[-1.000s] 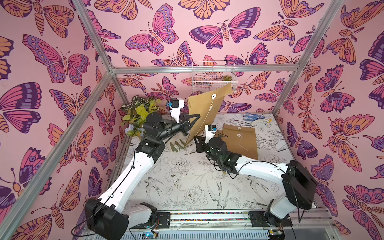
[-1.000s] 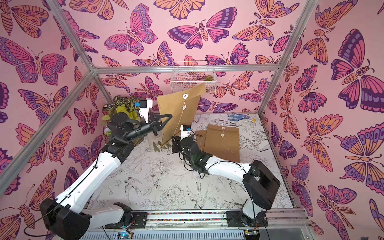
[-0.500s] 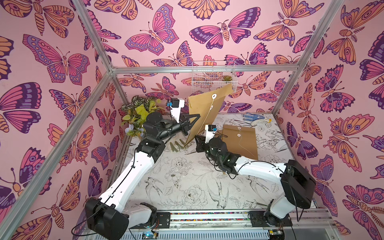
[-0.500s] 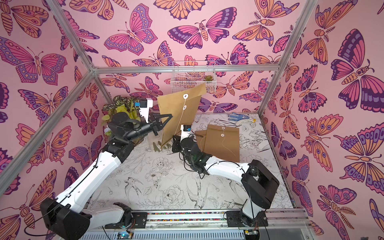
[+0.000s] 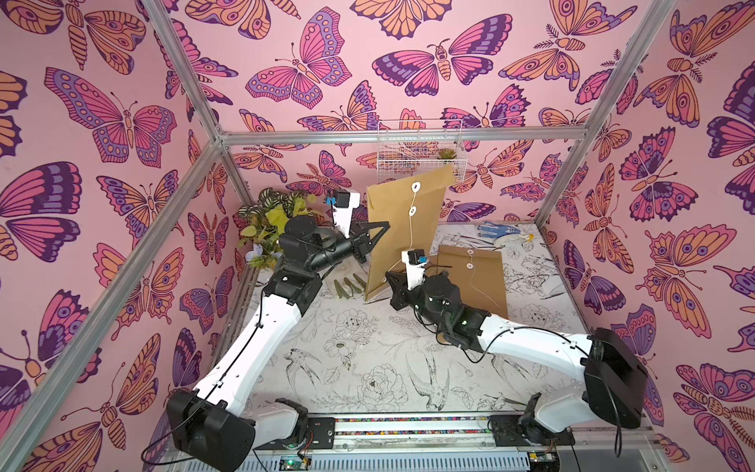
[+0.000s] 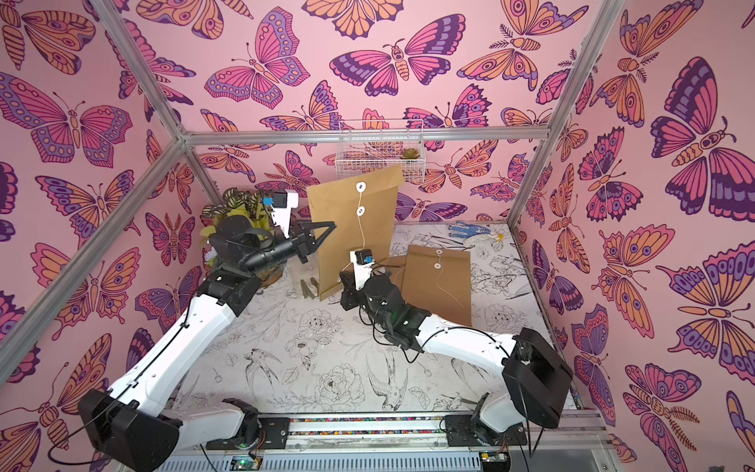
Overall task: Close the mouth of the file bag
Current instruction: Close the file bag.
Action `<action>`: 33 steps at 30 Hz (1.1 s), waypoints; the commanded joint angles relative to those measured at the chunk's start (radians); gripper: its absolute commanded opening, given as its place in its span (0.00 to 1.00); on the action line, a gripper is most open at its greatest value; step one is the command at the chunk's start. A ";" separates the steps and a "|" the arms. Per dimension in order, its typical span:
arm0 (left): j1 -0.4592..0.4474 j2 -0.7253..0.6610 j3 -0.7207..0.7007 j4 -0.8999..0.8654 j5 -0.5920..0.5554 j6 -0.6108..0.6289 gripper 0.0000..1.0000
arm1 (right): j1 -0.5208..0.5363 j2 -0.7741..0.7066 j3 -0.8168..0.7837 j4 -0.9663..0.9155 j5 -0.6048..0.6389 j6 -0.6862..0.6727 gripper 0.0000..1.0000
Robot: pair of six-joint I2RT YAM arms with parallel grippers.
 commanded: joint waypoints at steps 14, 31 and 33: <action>0.023 0.044 0.031 -0.054 0.116 0.019 0.00 | 0.216 0.041 0.193 -0.279 -0.097 -0.410 0.00; 0.023 0.022 0.060 -0.067 0.228 -0.058 0.00 | 0.083 0.022 0.047 -0.222 -0.085 -0.238 0.00; 0.023 0.021 0.065 -0.068 0.252 -0.072 0.00 | 0.057 0.020 0.029 -0.216 -0.086 -0.233 0.00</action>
